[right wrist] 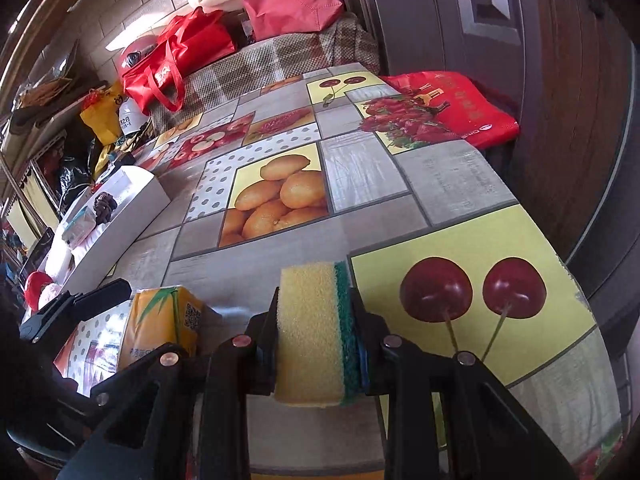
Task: Organize soft objects
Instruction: 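Grasp the yellow bamboo tissue pack with left gripper while right gripper grasps the yellow-green sponge, then carry the yellow tissue pack in left gripper while right gripper carries the sponge to the box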
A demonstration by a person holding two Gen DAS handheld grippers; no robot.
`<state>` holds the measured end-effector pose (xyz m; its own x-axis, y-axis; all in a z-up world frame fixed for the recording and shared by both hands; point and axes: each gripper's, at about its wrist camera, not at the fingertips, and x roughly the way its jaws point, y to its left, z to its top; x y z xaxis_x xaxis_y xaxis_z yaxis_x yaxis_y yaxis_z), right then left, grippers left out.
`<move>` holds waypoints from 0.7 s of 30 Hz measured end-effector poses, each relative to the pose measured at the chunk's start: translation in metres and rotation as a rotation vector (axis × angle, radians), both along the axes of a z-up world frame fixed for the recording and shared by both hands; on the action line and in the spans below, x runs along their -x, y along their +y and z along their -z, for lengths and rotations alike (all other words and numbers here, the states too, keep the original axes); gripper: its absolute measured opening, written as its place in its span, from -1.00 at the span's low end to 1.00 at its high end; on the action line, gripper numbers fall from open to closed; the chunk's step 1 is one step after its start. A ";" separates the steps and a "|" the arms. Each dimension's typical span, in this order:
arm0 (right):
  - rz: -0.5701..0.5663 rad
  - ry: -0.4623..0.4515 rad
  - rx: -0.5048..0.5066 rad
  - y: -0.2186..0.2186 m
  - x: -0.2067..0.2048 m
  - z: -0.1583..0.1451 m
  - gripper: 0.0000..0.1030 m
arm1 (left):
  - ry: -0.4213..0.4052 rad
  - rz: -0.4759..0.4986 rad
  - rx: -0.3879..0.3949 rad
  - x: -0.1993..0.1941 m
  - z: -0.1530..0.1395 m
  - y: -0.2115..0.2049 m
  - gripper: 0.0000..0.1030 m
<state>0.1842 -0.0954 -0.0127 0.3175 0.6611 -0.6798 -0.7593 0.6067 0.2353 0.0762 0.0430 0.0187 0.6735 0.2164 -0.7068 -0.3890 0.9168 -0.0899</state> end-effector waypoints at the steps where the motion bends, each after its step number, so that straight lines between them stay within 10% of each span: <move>1: -0.001 0.002 -0.001 0.000 0.000 0.000 -0.47 | 0.014 0.017 0.005 -0.001 0.002 0.001 0.85; 3: -0.005 -0.002 0.001 0.001 0.001 0.000 -0.47 | 0.049 0.049 0.013 -0.001 0.007 0.004 0.41; 12: -0.005 -0.026 -0.063 -0.009 0.004 -0.007 -0.47 | -0.099 0.089 0.037 0.045 -0.006 0.031 0.16; 21: 0.033 -0.369 -0.174 -0.027 0.062 -0.039 -0.47 | -0.324 0.071 -0.213 0.128 -0.037 0.015 0.17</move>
<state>0.1226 -0.1223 0.0264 0.5423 0.7411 -0.3957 -0.7924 0.6077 0.0521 -0.0522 0.0579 0.0554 0.8727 0.2807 -0.3994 -0.3071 0.9517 -0.0020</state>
